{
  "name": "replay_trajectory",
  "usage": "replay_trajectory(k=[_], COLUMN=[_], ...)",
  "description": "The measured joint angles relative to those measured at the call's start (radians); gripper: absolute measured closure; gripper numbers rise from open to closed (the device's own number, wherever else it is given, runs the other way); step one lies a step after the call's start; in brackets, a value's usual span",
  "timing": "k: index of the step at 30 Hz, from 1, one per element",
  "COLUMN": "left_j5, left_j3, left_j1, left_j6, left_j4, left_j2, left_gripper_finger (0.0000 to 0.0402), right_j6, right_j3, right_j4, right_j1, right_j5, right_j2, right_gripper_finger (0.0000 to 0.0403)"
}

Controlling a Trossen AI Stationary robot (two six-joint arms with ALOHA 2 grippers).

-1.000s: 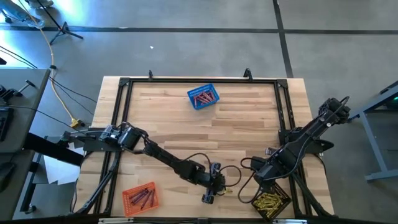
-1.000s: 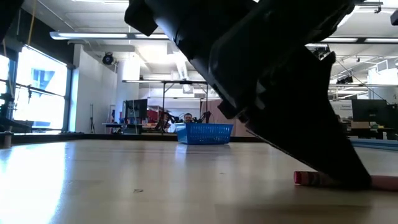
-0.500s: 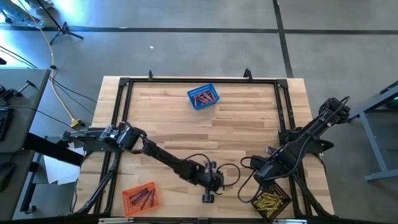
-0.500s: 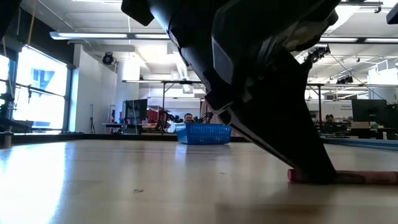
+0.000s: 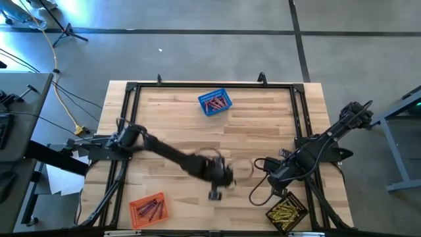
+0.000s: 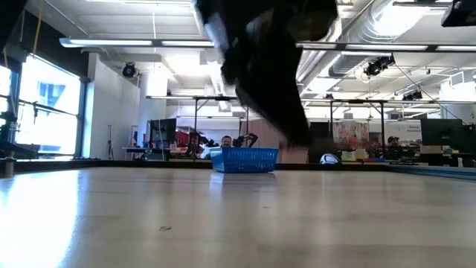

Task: Sort crayons
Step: Put the red crayon into the blue bin

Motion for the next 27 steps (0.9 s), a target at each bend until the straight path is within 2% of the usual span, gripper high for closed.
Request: replay_trajectory(k=[5,9,11,16,20,22,27], left_j5=[-0.079,-0.177,-0.186,-0.157,0.001,0.042,0.051], left_j3=[0.002,0.004,-0.012,-0.087,-0.176,-0.212,-0.257], left_j1=[0.088,0.169,0.221,0.375,0.516,0.58,0.718], left_j6=[-0.106,0.001,0.064,0.181,0.233,0.27,0.378], left_j4=[-0.104,-0.168,-0.173,-0.163,-0.11,-0.085,-0.028], left_j2=[-0.114,-0.207,-0.242,-0.324,-0.361,-0.369,-0.374], left_gripper_finger=[0.0401,0.0401,0.0401,0.0401,0.0401,0.0401,0.0401], right_j6=[-0.049,-0.134,-0.179,-0.268,-0.287,-0.287,-0.258], right_j3=[0.0,0.0,0.0,0.0,0.0,0.0,0.0], right_j4=[0.008,0.039,0.078,0.168,0.225,0.271,0.371], right_j1=[-0.06,-0.142,-0.192,-0.327,-0.439,-0.49,-0.589], right_j5=[0.019,0.041,0.044,0.049,0.049,0.049,0.049], right_j2=[-0.007,-0.006,-0.006,0.003,0.02,0.028,0.054], right_gripper_finger=[0.0325,0.0325,0.0325,0.0325,0.0325,0.0325,0.0325])
